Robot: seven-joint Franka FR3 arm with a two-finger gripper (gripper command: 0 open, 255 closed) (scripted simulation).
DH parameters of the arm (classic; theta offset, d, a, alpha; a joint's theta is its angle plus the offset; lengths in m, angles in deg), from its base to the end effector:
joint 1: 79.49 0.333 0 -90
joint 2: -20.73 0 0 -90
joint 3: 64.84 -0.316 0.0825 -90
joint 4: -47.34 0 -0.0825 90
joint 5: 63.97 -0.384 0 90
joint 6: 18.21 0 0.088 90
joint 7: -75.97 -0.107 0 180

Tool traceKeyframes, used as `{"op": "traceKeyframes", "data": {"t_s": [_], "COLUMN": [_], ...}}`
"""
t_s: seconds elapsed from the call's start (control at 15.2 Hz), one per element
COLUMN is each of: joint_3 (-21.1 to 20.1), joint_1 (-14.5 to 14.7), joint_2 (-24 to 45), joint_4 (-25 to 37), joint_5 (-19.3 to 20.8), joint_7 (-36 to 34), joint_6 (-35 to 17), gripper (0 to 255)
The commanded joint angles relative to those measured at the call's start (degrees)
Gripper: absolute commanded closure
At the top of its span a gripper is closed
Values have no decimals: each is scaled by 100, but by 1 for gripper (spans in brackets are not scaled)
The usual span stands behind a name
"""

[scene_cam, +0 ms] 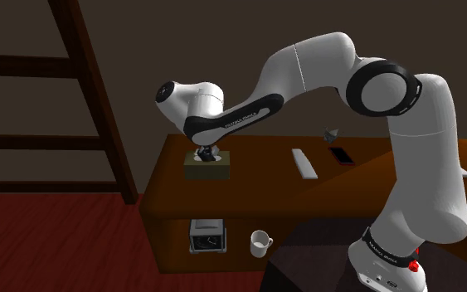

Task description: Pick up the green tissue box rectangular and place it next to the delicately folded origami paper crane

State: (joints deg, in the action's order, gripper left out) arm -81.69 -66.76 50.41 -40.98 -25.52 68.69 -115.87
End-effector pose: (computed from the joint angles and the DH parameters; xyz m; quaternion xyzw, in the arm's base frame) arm 0.6145 0.2499 0.3500 0.9173 0.2741 -0.0701 0.2803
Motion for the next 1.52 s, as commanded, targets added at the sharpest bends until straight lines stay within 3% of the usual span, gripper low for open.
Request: {"op": "traceKeyframes", "data": {"t_s": [0.0, 0.07, 0.66, 1.45], "joint_3": [0, 0, 0, -47], "joint_1": [0, 0, -1, 35], "joint_2": [0, 0, 0, -279], "joint_4": [0, 0, -1, 474], "joint_5": [0, 0, 0, -122], "joint_7": [0, 0, 0, 386], "joint_6": [0, 0, -1, 632], "gripper": [0, 255, 255, 255]}}
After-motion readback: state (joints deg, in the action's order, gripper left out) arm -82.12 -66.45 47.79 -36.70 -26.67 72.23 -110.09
